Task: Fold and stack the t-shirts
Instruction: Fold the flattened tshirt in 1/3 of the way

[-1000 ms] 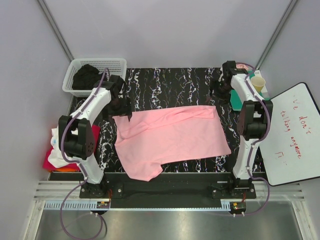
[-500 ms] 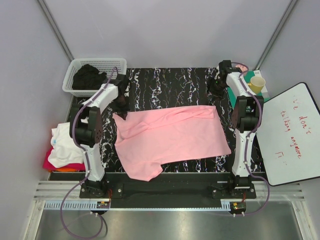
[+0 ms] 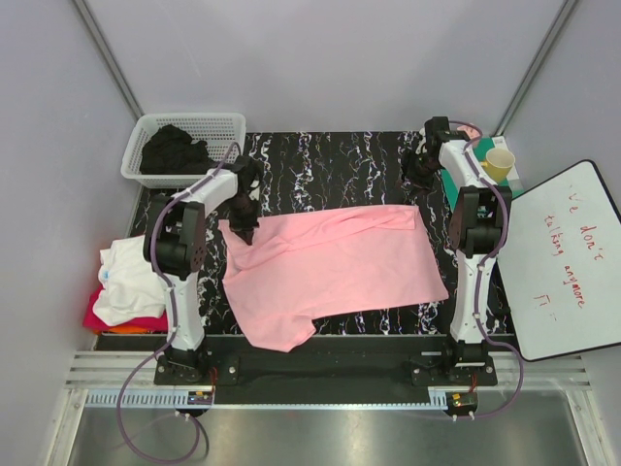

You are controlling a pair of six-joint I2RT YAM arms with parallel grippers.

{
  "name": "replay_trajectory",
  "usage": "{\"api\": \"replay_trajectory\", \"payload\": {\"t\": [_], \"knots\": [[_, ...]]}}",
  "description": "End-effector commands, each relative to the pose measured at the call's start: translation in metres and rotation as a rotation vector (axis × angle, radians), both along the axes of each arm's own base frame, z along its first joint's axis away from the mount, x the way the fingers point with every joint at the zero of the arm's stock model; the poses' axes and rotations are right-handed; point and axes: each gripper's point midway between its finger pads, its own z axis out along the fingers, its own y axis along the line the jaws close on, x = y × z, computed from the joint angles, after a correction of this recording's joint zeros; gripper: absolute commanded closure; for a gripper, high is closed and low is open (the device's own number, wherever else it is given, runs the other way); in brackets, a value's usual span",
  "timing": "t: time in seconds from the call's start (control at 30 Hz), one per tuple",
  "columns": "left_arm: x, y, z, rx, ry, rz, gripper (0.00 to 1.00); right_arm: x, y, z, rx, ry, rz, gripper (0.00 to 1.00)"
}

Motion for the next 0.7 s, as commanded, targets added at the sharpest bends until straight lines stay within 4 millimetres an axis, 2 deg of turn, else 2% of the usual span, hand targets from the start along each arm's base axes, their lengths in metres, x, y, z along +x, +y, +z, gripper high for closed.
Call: {"api": "replay_trajectory", "payload": {"t": [0.0,0.1,0.2,0.43,0.53,0.67], "knots": [[-0.01,-0.015,0.009,-0.056,-0.014,-0.059,1.0,-0.001,0.002,0.012,0.015,-0.017,0.004,0.37],[-0.027,-0.018,0.013,-0.067,0.002,-0.087,1.0,-0.002,0.003,0.011,0.018,-0.012,0.008,0.37],[-0.045,-0.02,0.025,-0.082,0.007,-0.114,1.0,-0.003,0.003,0.01,0.023,-0.008,0.008,0.37],[-0.072,0.001,0.074,0.006,-0.106,-0.102,1.0,-0.008,0.007,0.009,0.042,0.005,0.011,0.38],[-0.085,0.001,0.079,-0.005,-0.094,-0.112,1.0,-0.011,0.008,0.006,0.044,0.016,0.015,0.39],[-0.106,-0.005,0.074,-0.034,-0.054,-0.13,1.0,-0.013,0.008,0.006,0.05,0.021,0.015,0.39]]}}
